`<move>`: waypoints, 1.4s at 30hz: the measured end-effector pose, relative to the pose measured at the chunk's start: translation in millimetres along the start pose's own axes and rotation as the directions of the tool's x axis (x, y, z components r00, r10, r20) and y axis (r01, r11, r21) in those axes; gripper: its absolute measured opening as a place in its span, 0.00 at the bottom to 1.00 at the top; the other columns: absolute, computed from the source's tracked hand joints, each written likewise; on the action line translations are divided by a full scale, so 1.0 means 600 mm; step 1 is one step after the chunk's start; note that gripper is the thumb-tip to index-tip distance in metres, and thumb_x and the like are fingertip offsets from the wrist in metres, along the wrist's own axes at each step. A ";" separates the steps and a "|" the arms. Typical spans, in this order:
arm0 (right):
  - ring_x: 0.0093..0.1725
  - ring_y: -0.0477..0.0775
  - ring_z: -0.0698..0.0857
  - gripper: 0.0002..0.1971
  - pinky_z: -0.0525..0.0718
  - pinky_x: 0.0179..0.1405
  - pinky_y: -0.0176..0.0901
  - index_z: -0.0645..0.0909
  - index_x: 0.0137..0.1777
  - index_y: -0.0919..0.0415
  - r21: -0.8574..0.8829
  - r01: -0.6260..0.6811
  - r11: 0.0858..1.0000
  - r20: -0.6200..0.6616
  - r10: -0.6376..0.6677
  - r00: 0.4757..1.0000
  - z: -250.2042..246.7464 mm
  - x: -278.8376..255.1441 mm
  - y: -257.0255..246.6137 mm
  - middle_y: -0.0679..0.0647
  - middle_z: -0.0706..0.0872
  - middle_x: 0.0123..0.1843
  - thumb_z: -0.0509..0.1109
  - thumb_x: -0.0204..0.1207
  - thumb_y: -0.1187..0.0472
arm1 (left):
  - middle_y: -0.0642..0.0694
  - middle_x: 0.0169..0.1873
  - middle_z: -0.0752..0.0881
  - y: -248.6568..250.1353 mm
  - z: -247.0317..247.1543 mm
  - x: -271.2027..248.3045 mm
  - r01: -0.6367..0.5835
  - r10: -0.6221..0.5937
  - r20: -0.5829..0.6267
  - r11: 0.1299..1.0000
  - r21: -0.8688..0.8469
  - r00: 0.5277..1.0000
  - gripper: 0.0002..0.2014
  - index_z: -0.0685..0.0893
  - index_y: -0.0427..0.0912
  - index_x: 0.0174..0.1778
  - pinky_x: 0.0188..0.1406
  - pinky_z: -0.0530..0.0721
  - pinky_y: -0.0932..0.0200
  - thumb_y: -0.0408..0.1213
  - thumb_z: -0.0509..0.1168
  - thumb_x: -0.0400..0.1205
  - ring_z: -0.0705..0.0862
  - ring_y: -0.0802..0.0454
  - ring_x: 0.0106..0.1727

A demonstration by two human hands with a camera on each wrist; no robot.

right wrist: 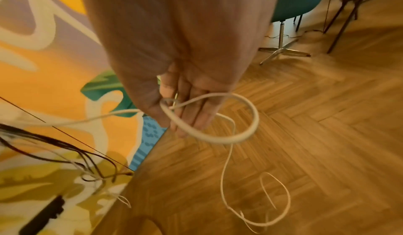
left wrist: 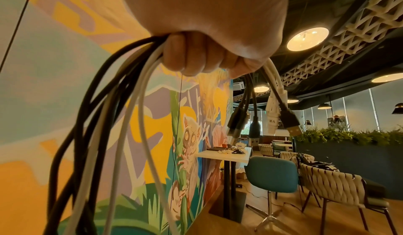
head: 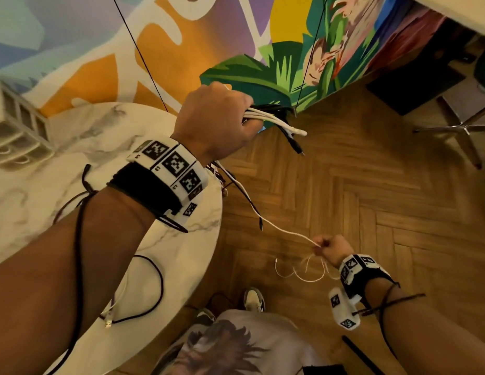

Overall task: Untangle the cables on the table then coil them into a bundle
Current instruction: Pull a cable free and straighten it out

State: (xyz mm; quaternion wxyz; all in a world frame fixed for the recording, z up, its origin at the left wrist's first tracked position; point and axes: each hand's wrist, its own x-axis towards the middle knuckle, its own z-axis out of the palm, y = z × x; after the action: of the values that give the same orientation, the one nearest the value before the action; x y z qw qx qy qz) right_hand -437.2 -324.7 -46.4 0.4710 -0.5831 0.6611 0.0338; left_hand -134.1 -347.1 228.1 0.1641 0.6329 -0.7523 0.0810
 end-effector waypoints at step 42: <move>0.76 0.45 0.68 0.42 0.68 0.73 0.44 0.63 0.78 0.47 0.302 0.654 0.693 -0.084 -0.664 0.743 -0.016 -0.088 -0.352 0.47 0.69 0.78 0.78 0.65 0.45 | 0.58 0.12 0.67 0.031 0.040 0.015 0.173 -0.290 0.027 0.492 -0.853 0.957 0.22 0.68 0.53 0.19 0.20 0.62 0.63 0.33 0.63 0.79 0.62 0.61 0.18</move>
State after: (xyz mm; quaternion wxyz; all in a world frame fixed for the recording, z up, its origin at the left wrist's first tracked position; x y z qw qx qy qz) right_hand -279.9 -358.5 100.6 0.5482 -0.6983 0.3970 -0.2331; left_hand -157.0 -360.0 210.8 0.5046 0.5620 -0.5928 -0.2796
